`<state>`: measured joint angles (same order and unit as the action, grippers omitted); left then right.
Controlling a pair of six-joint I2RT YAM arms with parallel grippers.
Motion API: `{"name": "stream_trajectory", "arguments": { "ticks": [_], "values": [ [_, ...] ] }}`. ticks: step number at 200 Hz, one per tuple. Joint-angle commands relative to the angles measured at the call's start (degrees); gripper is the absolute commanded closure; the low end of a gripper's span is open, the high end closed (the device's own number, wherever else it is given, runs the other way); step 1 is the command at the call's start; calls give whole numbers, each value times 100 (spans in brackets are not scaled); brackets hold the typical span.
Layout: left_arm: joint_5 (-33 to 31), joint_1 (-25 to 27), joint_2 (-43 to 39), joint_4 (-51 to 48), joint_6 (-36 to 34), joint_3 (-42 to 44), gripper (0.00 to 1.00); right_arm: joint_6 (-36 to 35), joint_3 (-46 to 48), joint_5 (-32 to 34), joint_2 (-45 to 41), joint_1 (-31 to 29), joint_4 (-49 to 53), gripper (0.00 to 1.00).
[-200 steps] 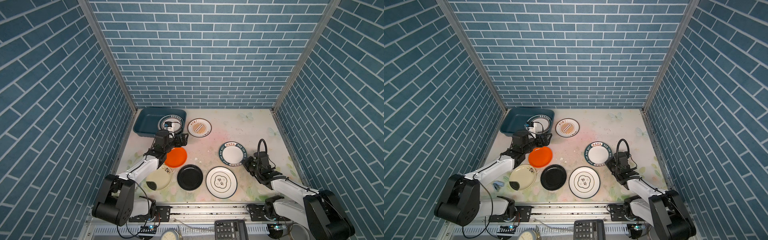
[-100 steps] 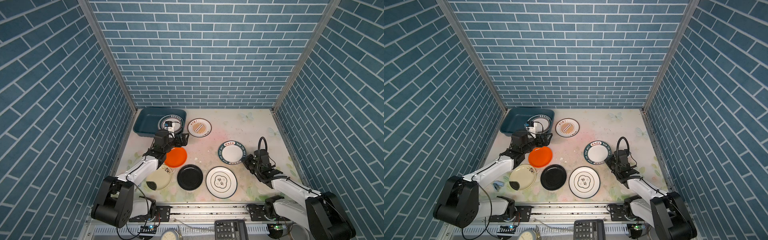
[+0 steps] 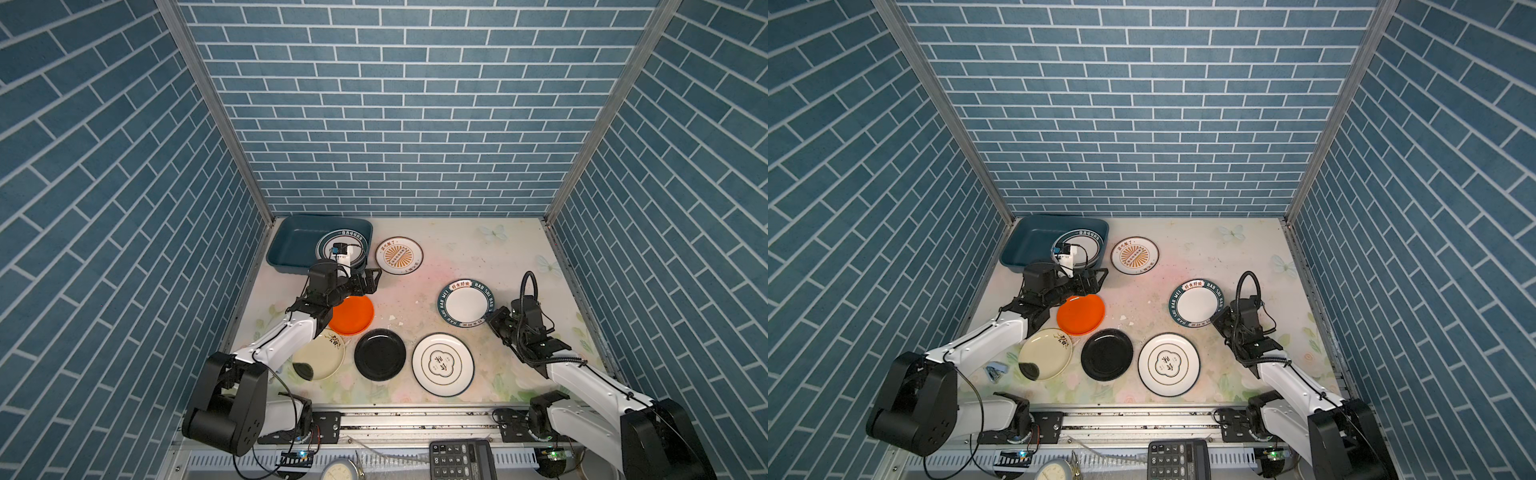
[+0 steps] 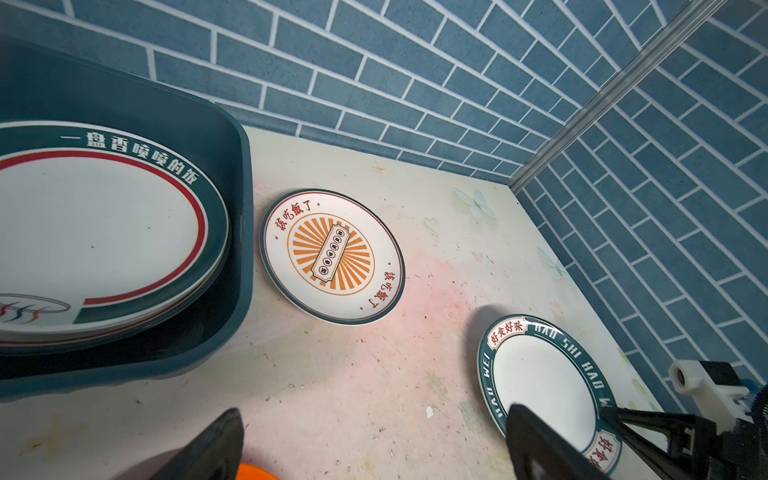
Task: Place the plates into the plastic bin on the countertop
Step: 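Lift the plate on edge with the right gripper toward the left gripper, then bring the plate to the left gripper and close the left gripper on its rim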
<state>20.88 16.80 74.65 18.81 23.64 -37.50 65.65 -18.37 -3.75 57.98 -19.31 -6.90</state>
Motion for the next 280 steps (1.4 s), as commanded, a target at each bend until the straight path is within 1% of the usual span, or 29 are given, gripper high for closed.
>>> {"name": "stream_trajectory", "arguments": {
  "ticks": [1,26,31,57,113,149,180,217,234,255,280],
  "values": [
    [193,24,-200,108,206,315,1,-149,-235,-91,-158,16,-320,100],
    [107,72,-338,44,297,534,0,-161,-405,-91,-107,14,-269,100],
    [82,112,-343,19,314,544,0,-175,-435,-265,-79,19,-270,100],
    [101,296,-306,227,354,677,1,-256,-653,-408,56,16,-271,100],
    [256,465,-441,366,257,754,0,-588,-1530,-740,532,-76,-133,100],
    [210,503,-570,408,244,807,0,-667,-2039,-855,1119,-336,-187,100],
    [310,509,-711,425,254,837,1,-623,-2575,-1030,1594,-604,-137,100],
    [330,512,-656,523,296,891,1,-545,-3145,-1288,2143,-870,-105,100],
    [451,512,-606,529,396,836,0,-415,-3256,-1395,2289,-989,-307,100],
    [618,513,-502,699,541,845,0,-200,-3208,-1544,2350,-1140,-800,100],
    [603,509,-426,775,541,871,1,-235,-3177,-1552,2300,-1267,-887,100]
  ]
}}
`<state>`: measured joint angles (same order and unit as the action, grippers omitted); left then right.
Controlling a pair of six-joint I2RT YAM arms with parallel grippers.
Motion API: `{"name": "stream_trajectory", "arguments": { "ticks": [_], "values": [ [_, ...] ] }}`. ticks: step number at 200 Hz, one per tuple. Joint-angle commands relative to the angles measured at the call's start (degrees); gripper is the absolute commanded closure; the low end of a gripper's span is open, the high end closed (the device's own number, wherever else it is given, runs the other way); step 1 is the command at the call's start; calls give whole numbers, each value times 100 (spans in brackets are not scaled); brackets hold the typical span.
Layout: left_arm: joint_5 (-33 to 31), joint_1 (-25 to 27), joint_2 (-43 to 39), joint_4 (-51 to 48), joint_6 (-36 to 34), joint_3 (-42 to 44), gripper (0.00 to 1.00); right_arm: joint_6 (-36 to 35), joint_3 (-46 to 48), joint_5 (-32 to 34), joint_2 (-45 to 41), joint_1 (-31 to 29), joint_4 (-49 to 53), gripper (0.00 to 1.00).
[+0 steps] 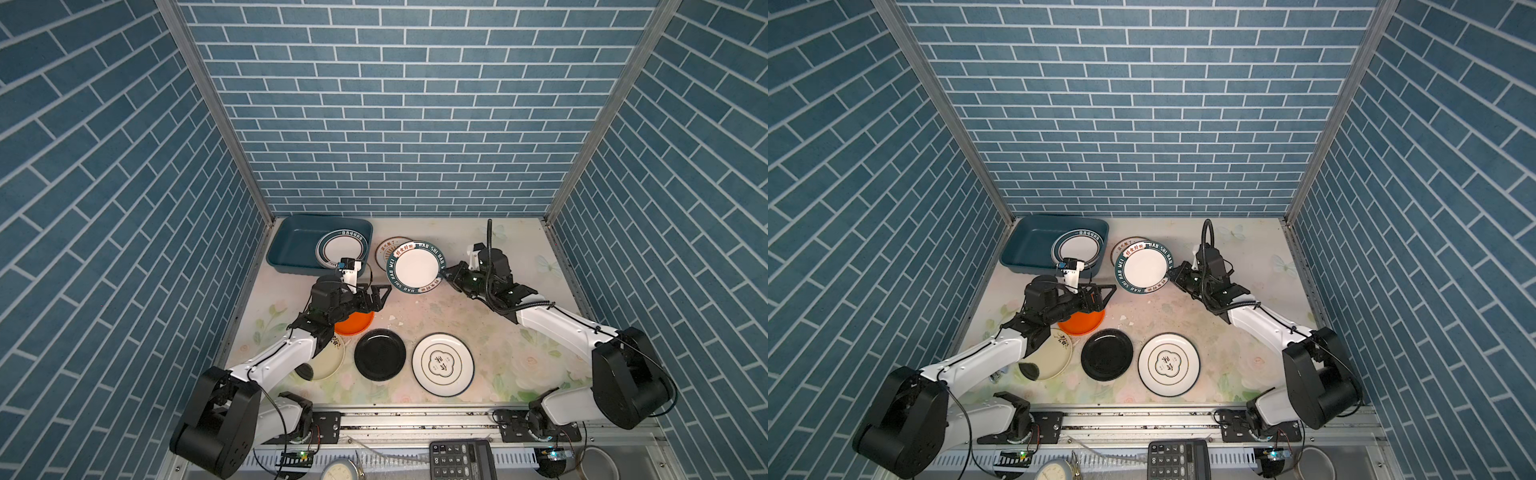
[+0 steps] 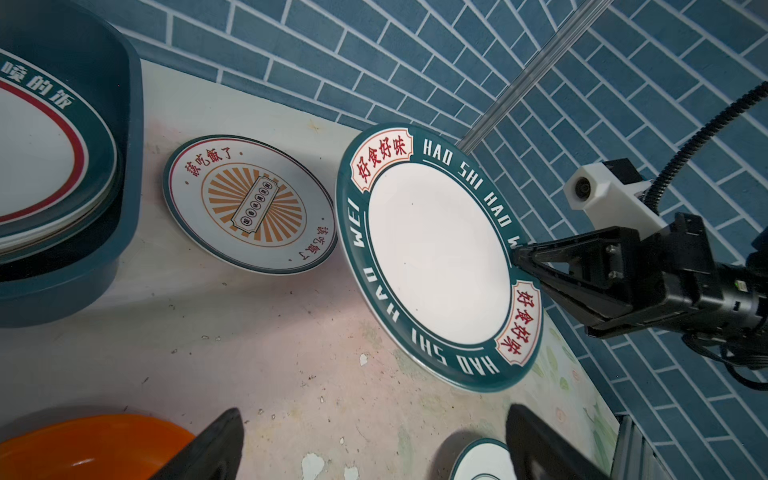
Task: Place the plates into the plastic bin on the countertop
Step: 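Bring the plate to the left gripper and close the left gripper on its rim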
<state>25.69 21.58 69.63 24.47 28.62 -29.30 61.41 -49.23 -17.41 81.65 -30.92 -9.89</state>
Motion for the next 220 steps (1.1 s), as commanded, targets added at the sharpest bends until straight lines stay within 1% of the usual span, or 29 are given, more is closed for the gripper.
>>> {"name": "stream_trajectory", "arguments": {
  "ticks": [1,23,36,52,68,84,106,117,145,198,220],
  "values": [
    [117,30,77,204,36,49,1,184,-89,-185,-69,-111,-590,100],
    [64,37,124,171,10,46,1,161,3,-122,-91,-167,-775,100],
    [125,39,178,250,82,56,1,180,105,-160,-79,-213,-1048,100],
    [264,24,218,248,254,2,5,200,329,-249,-79,-294,-1602,100],
    [397,29,213,545,454,69,9,205,529,-268,-83,-370,-1994,100],
    [340,28,146,830,578,219,12,205,625,-298,-57,-410,-2201,100],
    [214,22,61,782,551,259,15,201,713,-314,-28,-485,-2517,100],
    [189,22,39,711,539,245,17,196,735,-320,-10,-507,-2571,100],
    [211,21,68,772,539,258,26,192,789,-278,27,-536,-2588,100],
    [213,28,143,838,564,266,37,181,889,-246,60,-611,-2632,100],
    [213,26,204,927,549,293,43,161,910,-237,68,-635,-2654,100]
  ]
}}
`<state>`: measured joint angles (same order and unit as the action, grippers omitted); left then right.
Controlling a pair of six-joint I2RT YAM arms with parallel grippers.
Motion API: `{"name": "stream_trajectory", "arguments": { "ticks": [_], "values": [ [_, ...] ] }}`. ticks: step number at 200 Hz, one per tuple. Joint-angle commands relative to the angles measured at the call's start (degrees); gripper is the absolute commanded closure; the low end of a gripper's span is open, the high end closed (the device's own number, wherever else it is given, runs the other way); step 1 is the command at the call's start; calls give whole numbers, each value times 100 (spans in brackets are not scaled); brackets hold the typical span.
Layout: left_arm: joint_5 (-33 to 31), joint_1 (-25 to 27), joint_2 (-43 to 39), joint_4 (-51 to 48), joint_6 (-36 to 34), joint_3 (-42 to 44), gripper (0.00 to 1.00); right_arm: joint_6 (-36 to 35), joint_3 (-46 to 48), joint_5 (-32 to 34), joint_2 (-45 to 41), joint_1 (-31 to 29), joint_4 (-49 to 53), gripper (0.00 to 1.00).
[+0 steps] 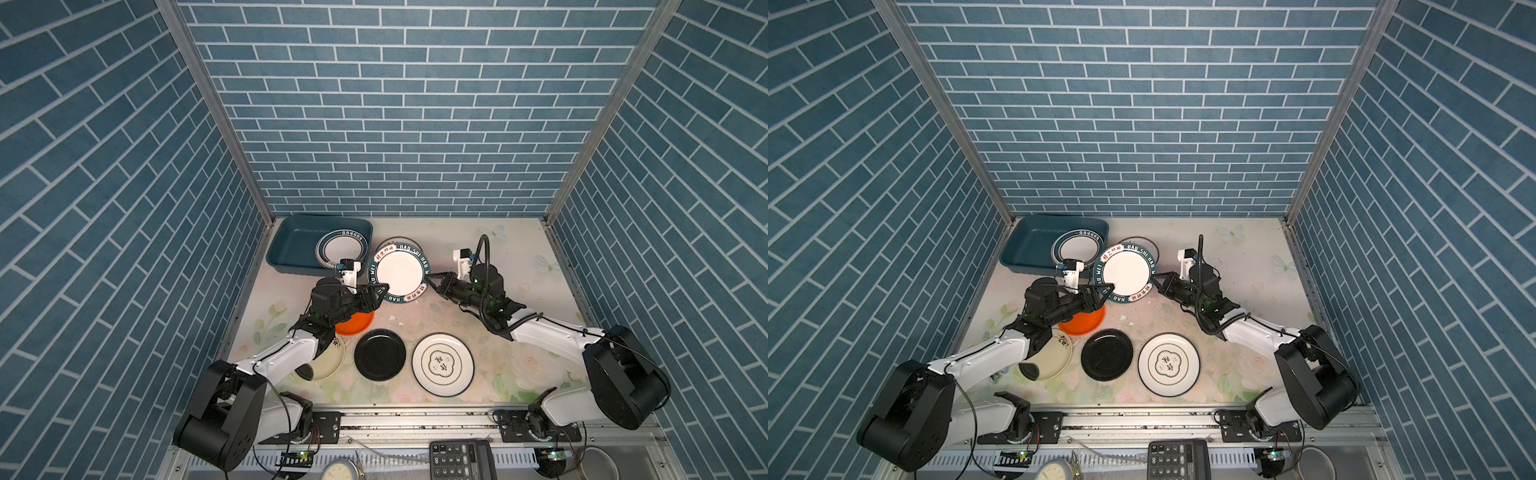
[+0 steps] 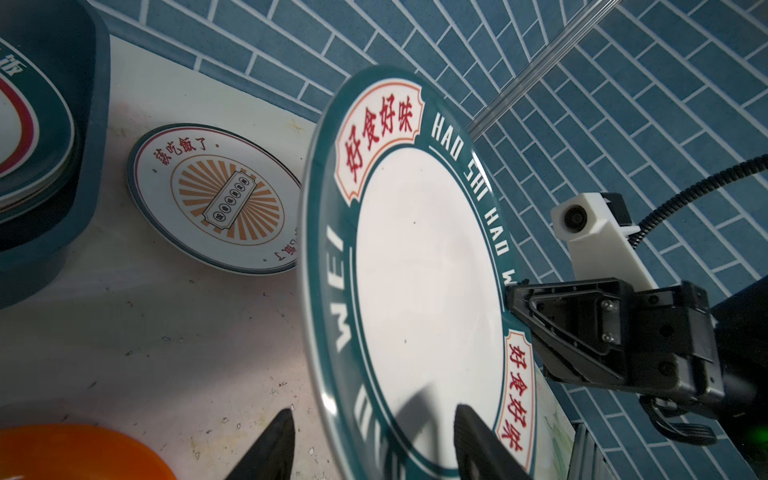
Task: Place the plates into the plastic bin on the countertop
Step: 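Bring the plate to the left gripper and close the left gripper on its rim, then open the right gripper and draw it back while the left gripper holds the plate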
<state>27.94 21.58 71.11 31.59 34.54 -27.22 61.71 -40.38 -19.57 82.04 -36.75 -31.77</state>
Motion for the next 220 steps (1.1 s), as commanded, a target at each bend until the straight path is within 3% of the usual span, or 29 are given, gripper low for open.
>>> {"name": "stream_trajectory", "arguments": {
  "ticks": [1,72,118,158,165,180,220],
  "values": [
    [-14,23,54,219,-40,81,44,131,23,-20,26,-51,-464,100],
    [1,20,201,308,-39,77,61,-69,-22,-82,84,-101,-297,100],
    [13,15,371,369,-31,68,85,-142,-49,-126,128,-113,-189,100],
    [-61,13,479,346,-65,61,100,-233,-75,-91,148,-113,-102,59],
    [-70,13,488,347,-61,59,100,-279,-87,-69,138,-113,-65,49],
    [-85,11,493,268,-100,36,100,-371,-101,-17,90,-113,70,38],
    [-186,11,449,180,-150,42,100,-714,-185,201,-95,-110,725,33]
  ]
}}
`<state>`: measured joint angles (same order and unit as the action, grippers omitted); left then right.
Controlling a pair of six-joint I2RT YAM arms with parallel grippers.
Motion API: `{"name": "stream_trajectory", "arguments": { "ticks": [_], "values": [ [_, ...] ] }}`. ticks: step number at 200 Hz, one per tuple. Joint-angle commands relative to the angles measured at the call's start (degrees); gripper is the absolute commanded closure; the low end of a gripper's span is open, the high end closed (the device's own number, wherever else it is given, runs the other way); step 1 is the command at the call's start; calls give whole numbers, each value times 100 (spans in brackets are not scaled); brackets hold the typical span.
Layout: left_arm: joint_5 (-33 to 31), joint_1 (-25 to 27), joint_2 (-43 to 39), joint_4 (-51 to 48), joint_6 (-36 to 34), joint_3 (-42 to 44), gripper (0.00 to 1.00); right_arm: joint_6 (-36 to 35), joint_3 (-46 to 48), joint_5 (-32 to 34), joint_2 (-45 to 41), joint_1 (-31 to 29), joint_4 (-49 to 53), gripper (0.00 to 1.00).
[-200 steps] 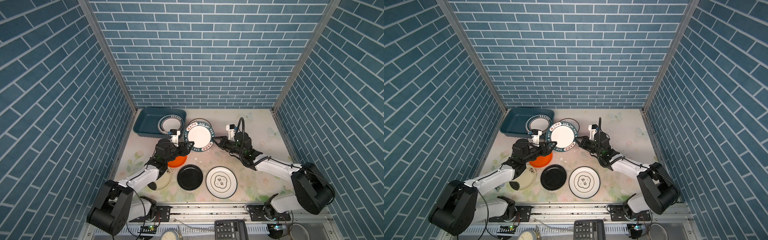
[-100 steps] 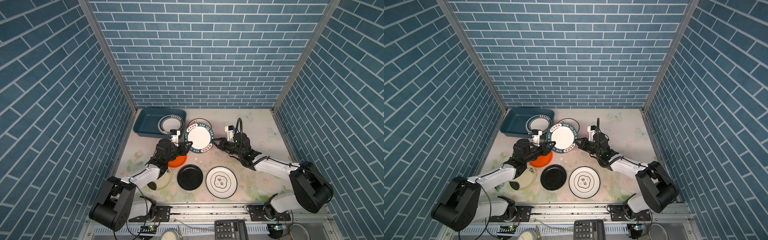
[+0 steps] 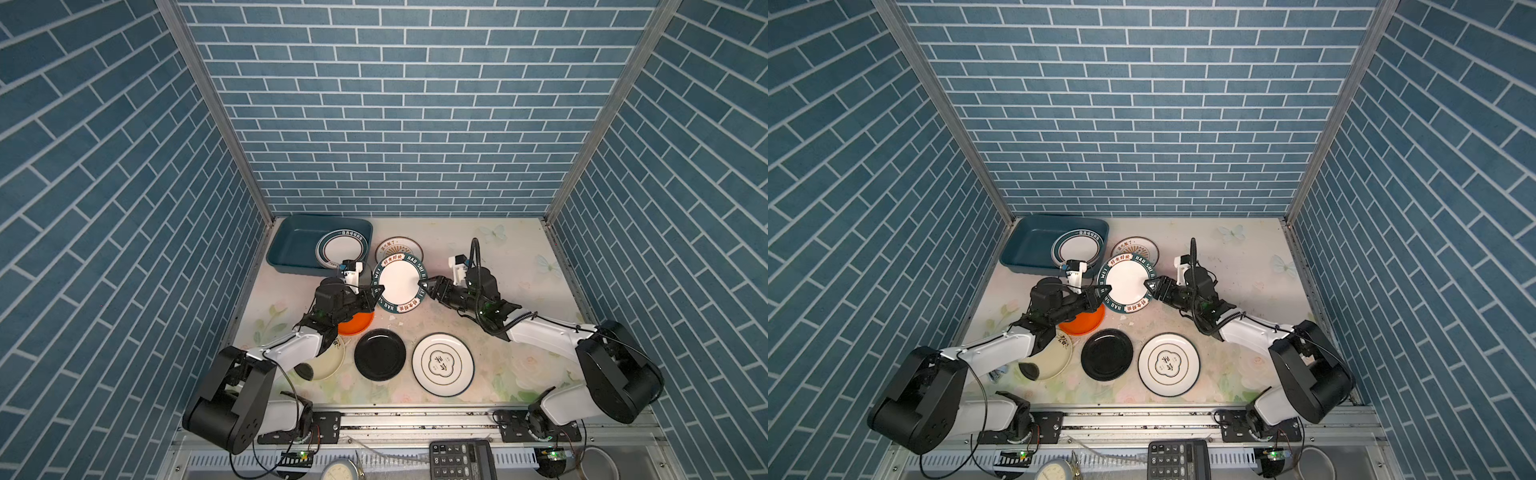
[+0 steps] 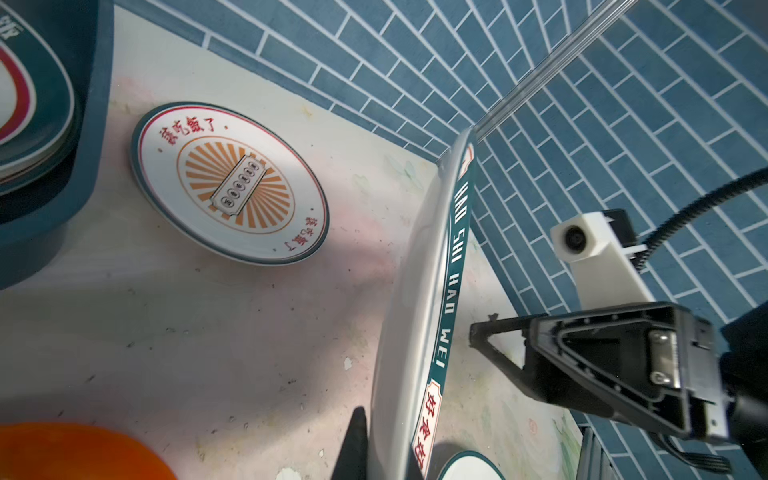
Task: Place the plates into the plastic bin on the countertop
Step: 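Open the right gripper and draw it back while the left gripper holds the plate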
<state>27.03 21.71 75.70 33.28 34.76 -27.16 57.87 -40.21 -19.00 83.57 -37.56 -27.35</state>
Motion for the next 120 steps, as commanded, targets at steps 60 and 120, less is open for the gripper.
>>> {"name": "stream_trajectory", "arguments": {
  "ticks": [60,120],
  "values": [
    [-178,-23,32,-26,-129,34,100,-728,-225,809,-571,-32,943,33],
    [-551,-90,344,52,484,-242,100,-978,-146,1364,-925,-37,1470,33]
  ]
}}
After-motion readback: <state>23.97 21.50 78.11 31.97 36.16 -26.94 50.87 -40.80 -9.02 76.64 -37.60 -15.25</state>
